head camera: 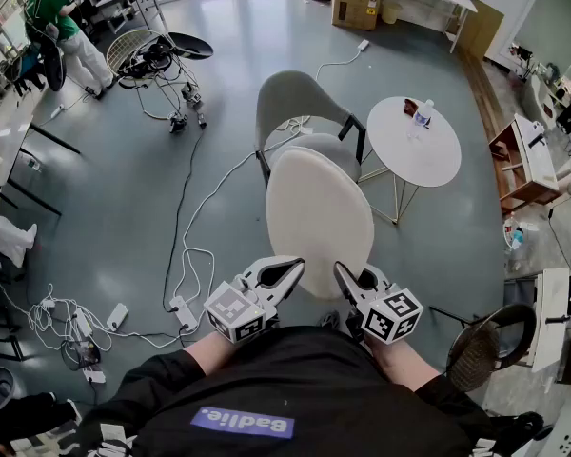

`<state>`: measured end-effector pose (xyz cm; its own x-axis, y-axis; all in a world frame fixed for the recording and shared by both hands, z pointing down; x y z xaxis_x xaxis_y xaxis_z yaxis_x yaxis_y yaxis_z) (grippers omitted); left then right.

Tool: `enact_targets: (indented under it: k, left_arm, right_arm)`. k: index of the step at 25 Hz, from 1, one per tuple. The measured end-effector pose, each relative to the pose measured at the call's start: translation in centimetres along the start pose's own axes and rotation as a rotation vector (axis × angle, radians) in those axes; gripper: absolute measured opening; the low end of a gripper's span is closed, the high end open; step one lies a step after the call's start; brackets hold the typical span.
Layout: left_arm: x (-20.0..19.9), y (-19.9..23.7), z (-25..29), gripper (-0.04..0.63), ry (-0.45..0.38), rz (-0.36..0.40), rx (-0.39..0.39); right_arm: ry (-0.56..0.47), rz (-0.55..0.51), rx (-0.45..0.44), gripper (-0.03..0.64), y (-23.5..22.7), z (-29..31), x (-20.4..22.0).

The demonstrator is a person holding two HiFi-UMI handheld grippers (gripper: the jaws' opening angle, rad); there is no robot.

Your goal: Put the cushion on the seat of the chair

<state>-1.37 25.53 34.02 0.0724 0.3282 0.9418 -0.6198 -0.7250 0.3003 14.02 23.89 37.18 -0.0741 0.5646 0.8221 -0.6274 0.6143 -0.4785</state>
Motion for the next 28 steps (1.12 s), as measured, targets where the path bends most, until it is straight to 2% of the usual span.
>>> enact_targets:
  k: [11,28]
  left_arm:
    - [0.1,-0.8,-2.5,0.002,-0.009,0.016,0.014]
    - [-0.6,1.2,-6.8,0.002,-0.035,0.041,0.059]
  right_arm:
    - [-0.002,0.002,-0.002,0.074,2.4,0.1,0.7]
    - [0.002,0.043,0.030,0.074,6.1,2.5,1.5]
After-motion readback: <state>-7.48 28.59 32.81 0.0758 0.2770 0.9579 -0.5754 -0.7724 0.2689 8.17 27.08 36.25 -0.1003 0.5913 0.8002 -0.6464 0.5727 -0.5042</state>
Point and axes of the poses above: the fingertips, and each gripper's own axes: z forward along the fingers, y to its left, x out of its underside, the point moved 5 cm from there along -z, backward along the fingers, and after that the axes turned 4 degrees about y, right-handed, at the moved point
